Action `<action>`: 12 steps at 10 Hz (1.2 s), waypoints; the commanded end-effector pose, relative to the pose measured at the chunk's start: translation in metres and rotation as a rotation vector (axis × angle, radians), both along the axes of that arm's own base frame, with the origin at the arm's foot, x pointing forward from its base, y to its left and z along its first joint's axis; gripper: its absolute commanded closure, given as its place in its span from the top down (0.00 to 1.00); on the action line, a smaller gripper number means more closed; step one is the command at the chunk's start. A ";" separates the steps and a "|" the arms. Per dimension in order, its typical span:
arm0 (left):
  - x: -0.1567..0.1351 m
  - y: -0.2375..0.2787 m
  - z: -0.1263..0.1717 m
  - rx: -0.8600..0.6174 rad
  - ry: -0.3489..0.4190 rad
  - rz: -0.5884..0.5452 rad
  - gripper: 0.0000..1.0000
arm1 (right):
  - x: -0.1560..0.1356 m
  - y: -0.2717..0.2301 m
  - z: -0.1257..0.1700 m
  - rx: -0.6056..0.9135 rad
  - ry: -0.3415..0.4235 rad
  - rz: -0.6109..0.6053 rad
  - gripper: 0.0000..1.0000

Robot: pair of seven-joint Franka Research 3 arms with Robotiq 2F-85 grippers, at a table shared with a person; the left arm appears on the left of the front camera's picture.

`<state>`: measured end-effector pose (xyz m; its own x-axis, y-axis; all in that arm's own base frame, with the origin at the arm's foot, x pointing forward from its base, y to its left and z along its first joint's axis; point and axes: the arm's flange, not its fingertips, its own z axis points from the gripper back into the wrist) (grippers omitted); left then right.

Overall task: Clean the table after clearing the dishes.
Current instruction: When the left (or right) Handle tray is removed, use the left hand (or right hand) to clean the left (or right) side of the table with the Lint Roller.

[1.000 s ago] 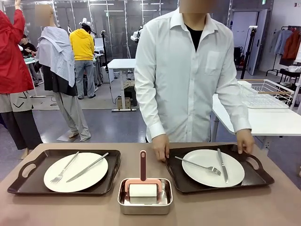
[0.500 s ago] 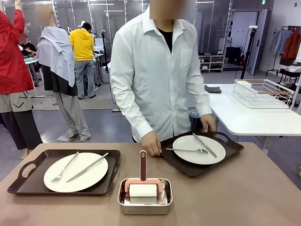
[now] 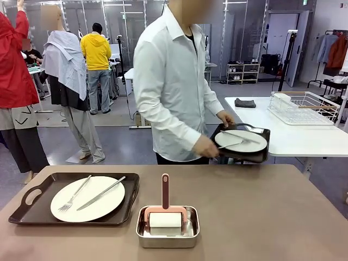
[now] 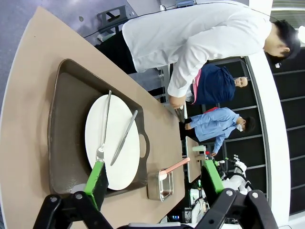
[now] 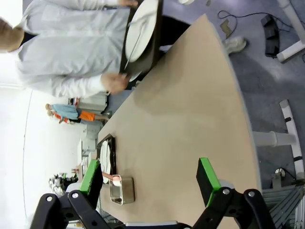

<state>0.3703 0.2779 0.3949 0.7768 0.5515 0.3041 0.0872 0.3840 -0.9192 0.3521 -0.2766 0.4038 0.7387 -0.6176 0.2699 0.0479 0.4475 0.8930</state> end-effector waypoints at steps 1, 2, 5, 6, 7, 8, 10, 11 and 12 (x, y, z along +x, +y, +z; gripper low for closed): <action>-0.003 0.002 0.001 -0.012 -0.009 -0.004 1.00 | 0.038 0.037 0.036 -0.095 -0.081 0.132 1.00; -0.003 0.002 0.001 -0.012 -0.009 -0.004 1.00 | 0.066 0.077 0.067 -0.132 -0.154 0.238 1.00; -0.003 0.002 0.001 -0.012 -0.009 -0.004 1.00 | 0.119 0.228 0.128 -0.367 -0.275 0.590 1.00; -0.003 0.002 0.001 -0.012 -0.009 -0.004 1.00 | 0.124 0.292 0.135 -0.443 -0.303 0.729 1.00; -0.003 0.002 0.001 -0.012 -0.009 -0.004 1.00 | 0.123 0.342 0.133 -0.515 -0.312 0.834 1.00; -0.003 0.002 0.001 -0.012 -0.009 -0.004 1.00 | 0.120 0.383 0.126 -0.577 -0.311 0.918 1.00; -0.003 0.002 0.001 -0.012 -0.009 -0.004 1.00 | 0.110 0.440 0.103 -0.659 -0.316 1.045 1.00; -0.003 0.002 0.001 -0.012 -0.009 -0.004 1.00 | 0.107 0.454 0.092 -0.700 -0.306 1.078 1.00; -0.003 0.002 0.001 -0.012 -0.009 -0.004 1.00 | 0.102 0.460 0.082 -0.723 -0.304 1.153 1.00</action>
<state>0.3697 0.2786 0.3949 0.7759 0.5529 0.3039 0.0860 0.3844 -0.9191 0.4531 0.1921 0.4931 0.6286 0.5953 0.5005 -0.7777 0.4838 0.4014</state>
